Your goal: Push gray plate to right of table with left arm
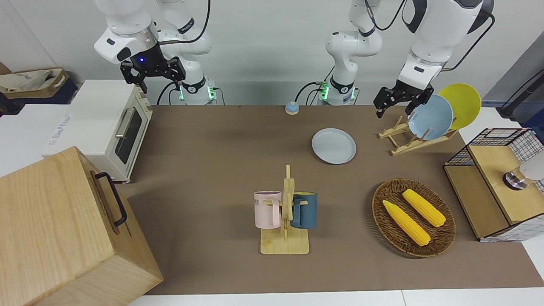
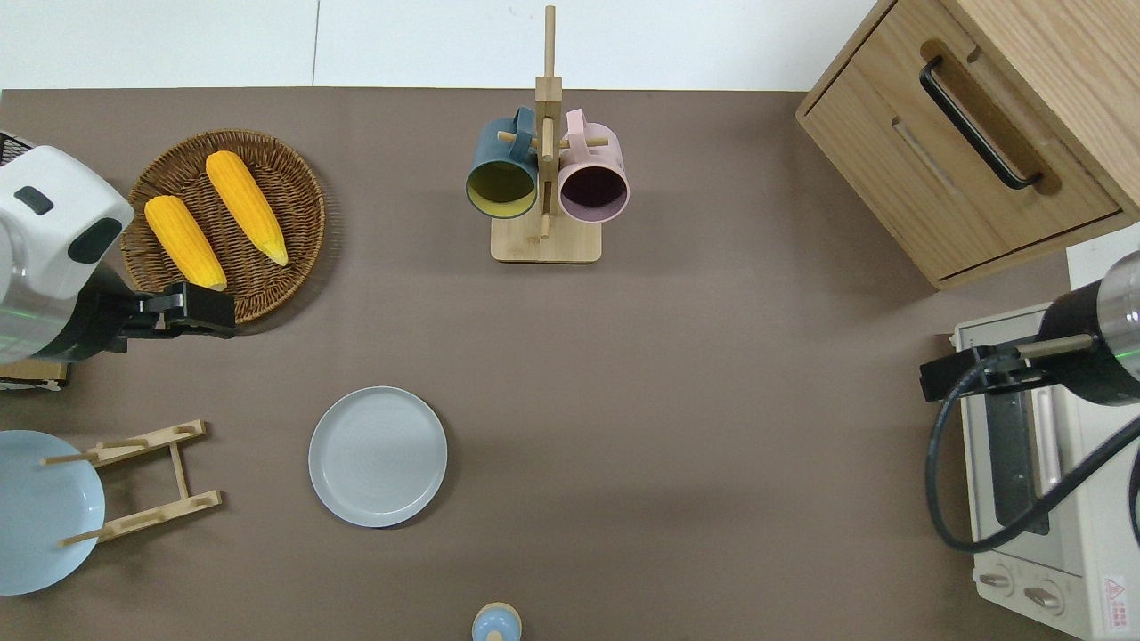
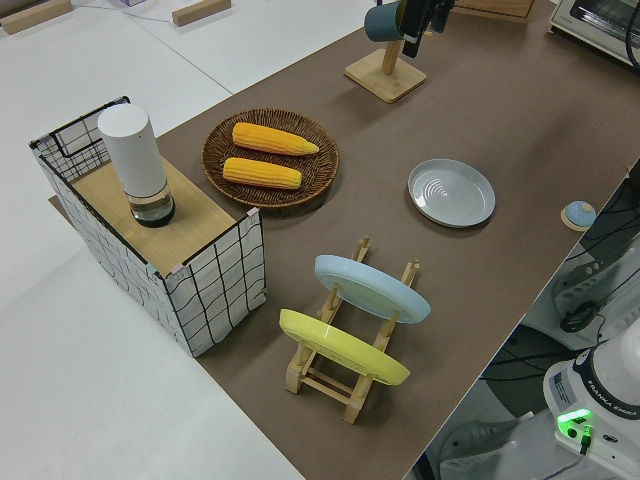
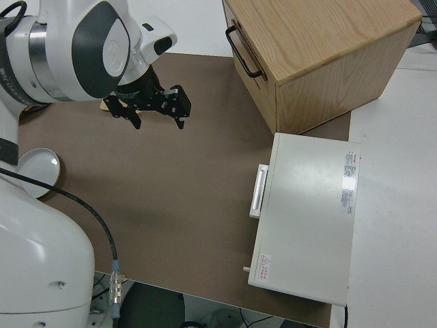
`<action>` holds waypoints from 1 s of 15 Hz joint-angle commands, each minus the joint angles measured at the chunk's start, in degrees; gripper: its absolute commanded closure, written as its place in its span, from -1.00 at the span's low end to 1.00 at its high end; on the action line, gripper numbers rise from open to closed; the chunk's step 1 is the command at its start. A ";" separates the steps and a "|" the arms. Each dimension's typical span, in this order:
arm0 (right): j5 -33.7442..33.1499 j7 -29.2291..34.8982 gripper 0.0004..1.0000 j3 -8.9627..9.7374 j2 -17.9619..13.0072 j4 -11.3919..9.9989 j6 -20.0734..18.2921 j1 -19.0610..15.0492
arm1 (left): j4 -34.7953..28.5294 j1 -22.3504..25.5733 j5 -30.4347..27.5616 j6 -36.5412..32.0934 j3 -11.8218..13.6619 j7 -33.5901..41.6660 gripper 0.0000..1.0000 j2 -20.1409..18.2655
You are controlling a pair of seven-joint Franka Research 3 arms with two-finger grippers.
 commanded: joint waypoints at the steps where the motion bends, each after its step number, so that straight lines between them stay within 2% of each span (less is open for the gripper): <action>1: 0.25 0.66 -0.97 0.92 -0.14 0.54 -0.89 -1.16 | 0.61 -0.06 -0.16 -1.07 0.50 -0.33 -1.00 -0.18; 9: 0.25 0.66 -0.97 0.92 -0.14 0.54 -0.89 -1.07 | 0.08 0.03 -0.16 -2.47 0.68 0.02 -1.00 -0.62; 12: 0.25 0.66 -0.97 0.92 -0.14 0.54 -0.89 -1.07 | -5.44 0.12 -0.33 -1.52 0.86 0.37 -0.99 -2.72; 15: 0.25 0.66 -0.97 0.92 -0.14 0.54 -0.89 -1.07 | -13.86 0.12 -0.33 3.39 0.95 0.37 -0.99 -7.02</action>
